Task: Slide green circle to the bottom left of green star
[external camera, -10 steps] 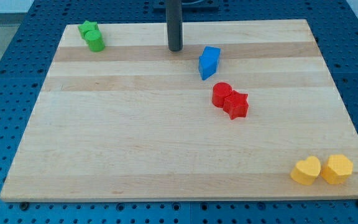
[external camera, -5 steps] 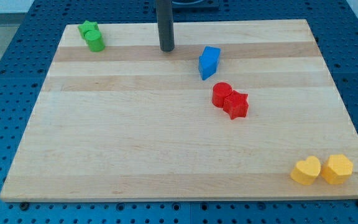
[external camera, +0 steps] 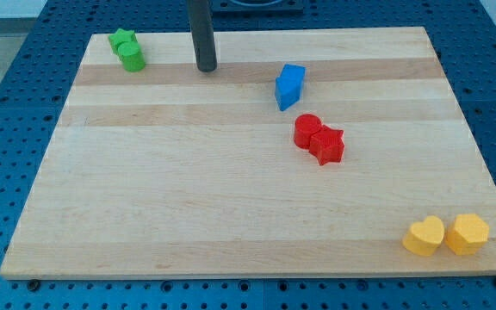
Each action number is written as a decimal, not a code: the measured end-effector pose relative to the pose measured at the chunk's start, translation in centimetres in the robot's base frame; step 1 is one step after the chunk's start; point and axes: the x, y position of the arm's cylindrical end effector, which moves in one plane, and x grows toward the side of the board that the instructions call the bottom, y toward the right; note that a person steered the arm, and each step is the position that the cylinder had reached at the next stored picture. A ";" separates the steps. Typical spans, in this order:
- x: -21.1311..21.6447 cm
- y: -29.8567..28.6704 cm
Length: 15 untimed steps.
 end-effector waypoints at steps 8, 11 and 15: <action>0.0 -7.8; 0.0 -9.9; 0.0 -14.0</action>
